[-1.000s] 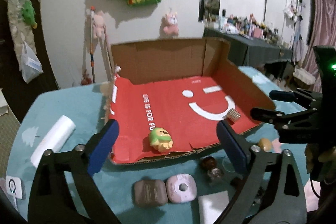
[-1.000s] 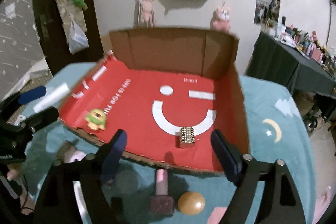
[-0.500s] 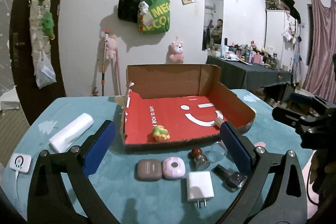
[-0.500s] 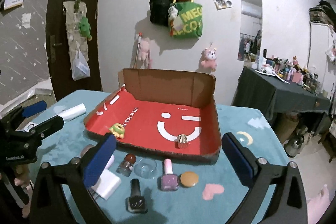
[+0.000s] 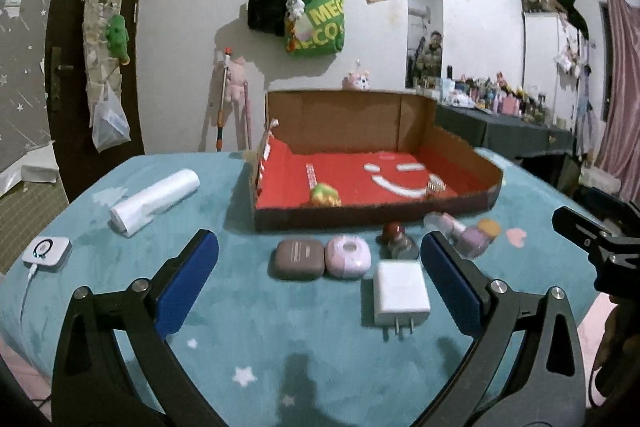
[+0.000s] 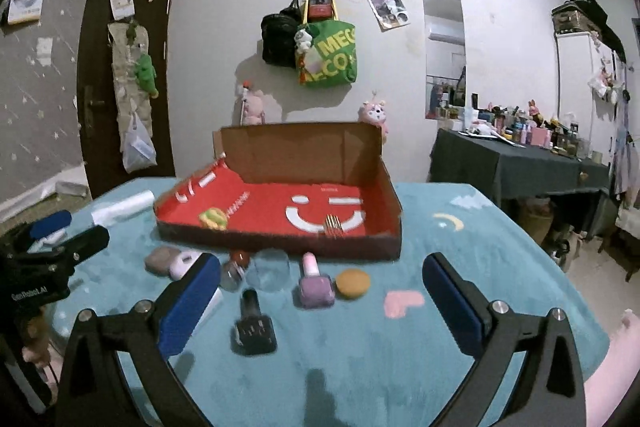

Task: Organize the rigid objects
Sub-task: 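Lift both tools out of the box and back over the table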

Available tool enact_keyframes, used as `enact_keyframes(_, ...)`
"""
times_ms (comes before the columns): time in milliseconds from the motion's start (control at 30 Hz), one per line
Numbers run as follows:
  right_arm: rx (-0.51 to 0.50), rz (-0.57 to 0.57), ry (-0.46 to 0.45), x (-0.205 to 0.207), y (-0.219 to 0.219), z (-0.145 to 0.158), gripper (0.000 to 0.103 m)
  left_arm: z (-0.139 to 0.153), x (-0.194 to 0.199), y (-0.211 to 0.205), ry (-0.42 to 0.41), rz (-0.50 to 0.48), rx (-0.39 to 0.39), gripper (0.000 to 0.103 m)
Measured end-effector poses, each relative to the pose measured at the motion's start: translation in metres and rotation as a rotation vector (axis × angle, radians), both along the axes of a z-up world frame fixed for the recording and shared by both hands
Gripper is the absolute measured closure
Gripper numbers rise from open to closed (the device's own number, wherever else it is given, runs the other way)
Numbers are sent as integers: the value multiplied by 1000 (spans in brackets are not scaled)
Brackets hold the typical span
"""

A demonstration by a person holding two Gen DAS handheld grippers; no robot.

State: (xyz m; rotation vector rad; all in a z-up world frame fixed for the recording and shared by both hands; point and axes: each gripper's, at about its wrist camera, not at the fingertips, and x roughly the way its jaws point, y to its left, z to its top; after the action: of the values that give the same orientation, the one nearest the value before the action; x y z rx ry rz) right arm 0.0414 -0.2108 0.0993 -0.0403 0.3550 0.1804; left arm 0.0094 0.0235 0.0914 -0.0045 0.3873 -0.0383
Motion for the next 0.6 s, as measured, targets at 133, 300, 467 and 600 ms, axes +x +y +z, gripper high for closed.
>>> enact_keyframes(133,13,-4,11,-5,-1,-22,0,-16,0,0,31,-4,-12,0)
enact_keyframes(300,26,-47,22,0,-5,-42,0,-30,1,-3,27,12,7,0)
enact_keyframes(467,32,-81,49,5,-9,-61,0,-44,1,-3,36,26,9,0)
enact_keyframes(600,32,-88,52,6,-8,-71,0,-55,4,-3,54,36,9,0)
